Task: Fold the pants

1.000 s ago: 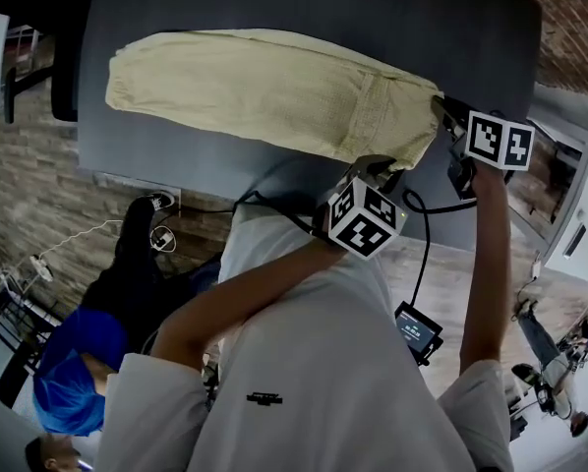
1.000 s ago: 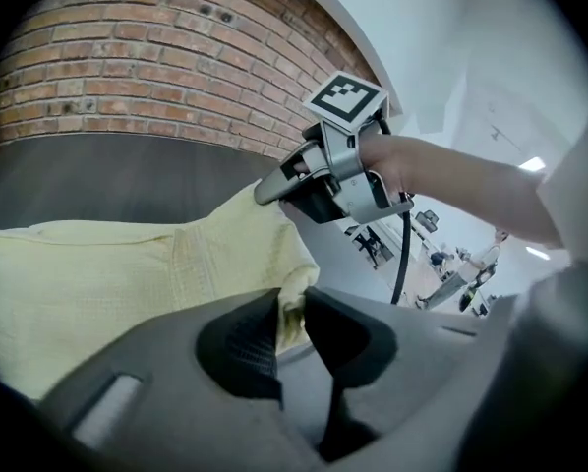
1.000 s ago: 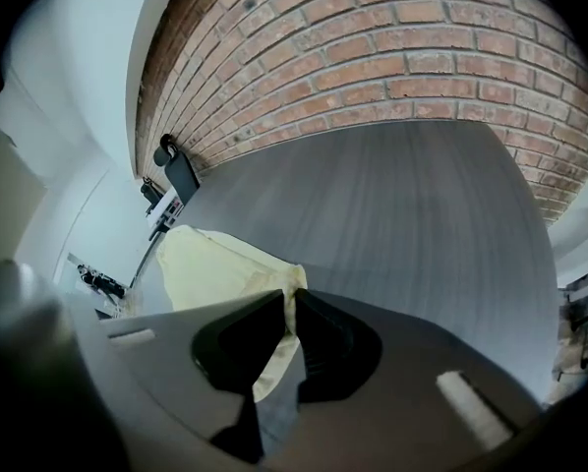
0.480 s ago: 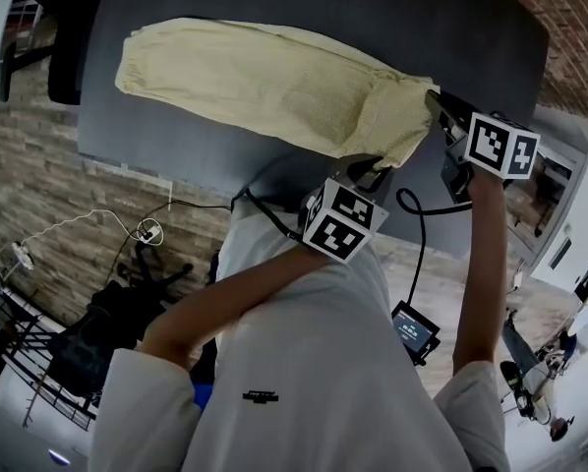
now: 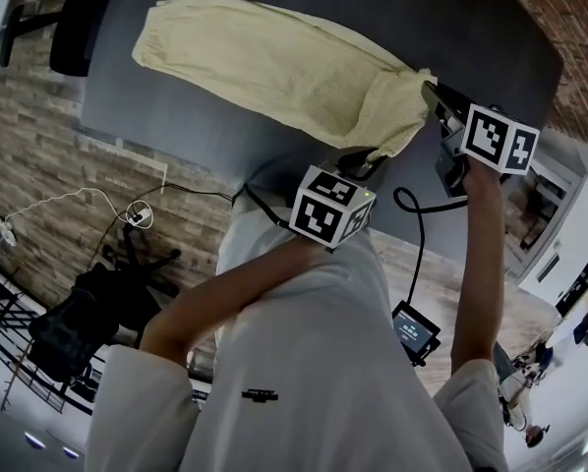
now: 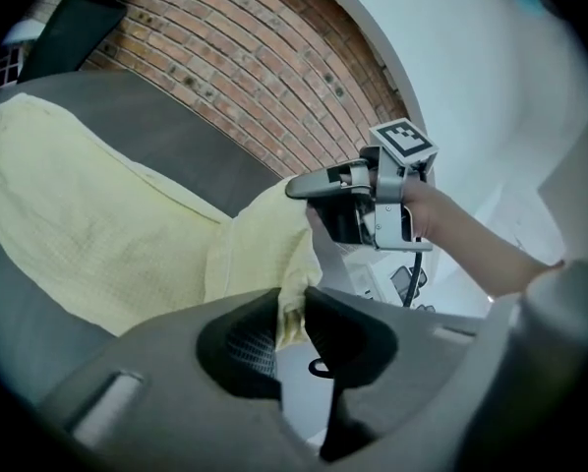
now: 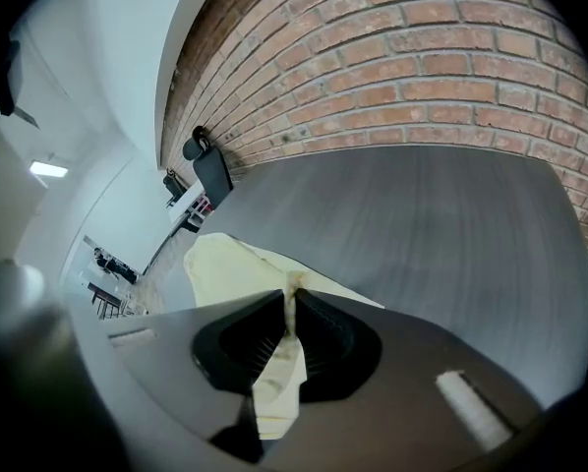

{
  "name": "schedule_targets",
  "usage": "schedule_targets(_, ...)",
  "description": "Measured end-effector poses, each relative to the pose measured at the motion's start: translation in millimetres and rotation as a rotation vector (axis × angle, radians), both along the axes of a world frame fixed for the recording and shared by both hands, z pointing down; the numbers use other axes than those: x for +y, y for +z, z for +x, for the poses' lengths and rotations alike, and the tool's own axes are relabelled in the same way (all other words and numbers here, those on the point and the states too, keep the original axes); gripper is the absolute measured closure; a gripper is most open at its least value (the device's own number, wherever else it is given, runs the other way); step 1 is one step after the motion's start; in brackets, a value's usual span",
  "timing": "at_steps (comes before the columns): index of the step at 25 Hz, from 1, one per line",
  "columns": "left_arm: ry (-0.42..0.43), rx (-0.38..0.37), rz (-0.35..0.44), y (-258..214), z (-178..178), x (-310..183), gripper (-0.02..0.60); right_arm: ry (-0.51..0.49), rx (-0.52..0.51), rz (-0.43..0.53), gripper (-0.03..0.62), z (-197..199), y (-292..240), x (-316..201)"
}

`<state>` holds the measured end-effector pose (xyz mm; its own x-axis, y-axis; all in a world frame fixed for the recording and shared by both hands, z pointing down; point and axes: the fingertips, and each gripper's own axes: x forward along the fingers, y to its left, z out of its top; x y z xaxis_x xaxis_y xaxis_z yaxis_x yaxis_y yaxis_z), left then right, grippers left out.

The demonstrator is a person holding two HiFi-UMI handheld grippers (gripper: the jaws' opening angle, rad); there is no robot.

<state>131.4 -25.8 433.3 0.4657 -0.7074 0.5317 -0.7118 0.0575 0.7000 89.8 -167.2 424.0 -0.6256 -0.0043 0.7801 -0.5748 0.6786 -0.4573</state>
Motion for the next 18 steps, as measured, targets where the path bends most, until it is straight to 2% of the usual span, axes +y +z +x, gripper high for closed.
schedule_targets(10, -0.117, 0.064, -0.053, 24, -56, 17, 0.506, -0.053, 0.032, -0.019, 0.553, -60, 22, 19)
schedule_targets(18, -0.191, 0.079, -0.116, 46, -92, 29, 0.505, -0.051, 0.052, -0.057, 0.535, -99, 48, 34)
